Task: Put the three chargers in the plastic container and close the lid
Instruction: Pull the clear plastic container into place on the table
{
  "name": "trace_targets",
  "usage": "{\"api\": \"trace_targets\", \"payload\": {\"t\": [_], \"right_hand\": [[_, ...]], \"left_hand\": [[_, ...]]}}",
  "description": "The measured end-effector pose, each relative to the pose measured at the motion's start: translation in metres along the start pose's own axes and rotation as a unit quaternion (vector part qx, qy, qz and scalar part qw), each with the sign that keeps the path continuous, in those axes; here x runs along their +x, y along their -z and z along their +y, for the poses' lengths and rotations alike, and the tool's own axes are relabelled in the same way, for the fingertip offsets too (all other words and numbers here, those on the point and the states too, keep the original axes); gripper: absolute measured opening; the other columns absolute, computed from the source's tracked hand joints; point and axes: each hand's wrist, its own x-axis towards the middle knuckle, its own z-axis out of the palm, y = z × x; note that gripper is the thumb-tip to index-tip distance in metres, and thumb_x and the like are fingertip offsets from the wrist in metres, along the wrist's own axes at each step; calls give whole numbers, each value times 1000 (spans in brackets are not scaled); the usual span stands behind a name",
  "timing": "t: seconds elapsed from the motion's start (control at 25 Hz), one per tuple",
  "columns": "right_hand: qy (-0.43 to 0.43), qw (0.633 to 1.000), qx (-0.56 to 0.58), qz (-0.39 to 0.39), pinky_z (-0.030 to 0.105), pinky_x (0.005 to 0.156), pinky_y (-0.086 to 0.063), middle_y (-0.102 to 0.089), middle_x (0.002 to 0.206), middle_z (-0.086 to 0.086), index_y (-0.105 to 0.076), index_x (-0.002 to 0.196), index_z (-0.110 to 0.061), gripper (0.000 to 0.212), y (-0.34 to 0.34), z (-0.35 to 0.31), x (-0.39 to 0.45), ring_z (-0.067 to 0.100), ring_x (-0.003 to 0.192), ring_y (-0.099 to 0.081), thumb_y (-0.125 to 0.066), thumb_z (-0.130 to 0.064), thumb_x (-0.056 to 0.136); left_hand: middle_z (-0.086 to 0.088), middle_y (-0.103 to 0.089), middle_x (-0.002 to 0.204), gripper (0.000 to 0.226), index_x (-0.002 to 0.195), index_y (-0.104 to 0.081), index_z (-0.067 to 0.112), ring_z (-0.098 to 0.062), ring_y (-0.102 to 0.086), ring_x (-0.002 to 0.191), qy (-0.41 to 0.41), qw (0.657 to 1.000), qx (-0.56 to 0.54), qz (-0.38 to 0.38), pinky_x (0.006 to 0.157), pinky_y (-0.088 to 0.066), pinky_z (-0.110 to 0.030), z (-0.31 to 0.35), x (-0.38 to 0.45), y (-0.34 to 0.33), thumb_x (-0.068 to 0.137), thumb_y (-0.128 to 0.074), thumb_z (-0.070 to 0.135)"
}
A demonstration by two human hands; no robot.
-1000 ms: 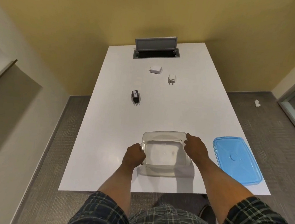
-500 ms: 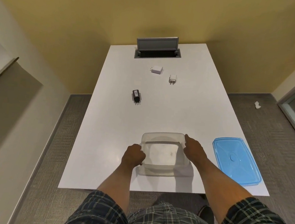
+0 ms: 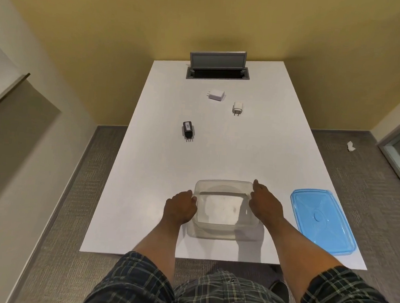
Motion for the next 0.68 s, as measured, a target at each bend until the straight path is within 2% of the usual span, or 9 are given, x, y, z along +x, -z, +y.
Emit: {"api": "trace_targets", "payload": {"t": [0.08,0.2,0.4,0.68], "right_hand": [[22,999,-16,38,42,95,-47,-41,155,4,-25,157,-17,56,2,-3,2,33,125,-54,-37,-25,103],[62,992,-56,91,41,94,-48,-43,154,4,-33,154,-14,53,7,-13,10,32,124,-56,-38,-33,104],[87,985,-119,94,41,97,-45,-43,155,5,-33,154,-16,60,18,-37,29,30,127,-54,-41,-44,102],[141,974,-163,75,42,93,-46,-41,156,4,-30,155,-16,62,24,-72,72,29,128,-52,-44,-42,101]], "left_hand": [[-8,-46,155,49,149,-41,13,-31,-47,140,-18,999,1,35,111,-38,-42,-4,4,2,107,-33,37],[-12,-21,168,63,160,-23,11,-28,-25,155,-36,997,36,61,120,-30,-44,-9,12,4,108,-30,44],[-12,-11,171,72,162,-16,9,-27,-11,159,-38,994,75,73,125,-20,-43,-16,27,10,106,-26,53],[-11,-9,171,70,162,-14,6,-26,-6,159,-52,989,75,116,128,-12,-40,-20,62,28,107,-29,47]]}}
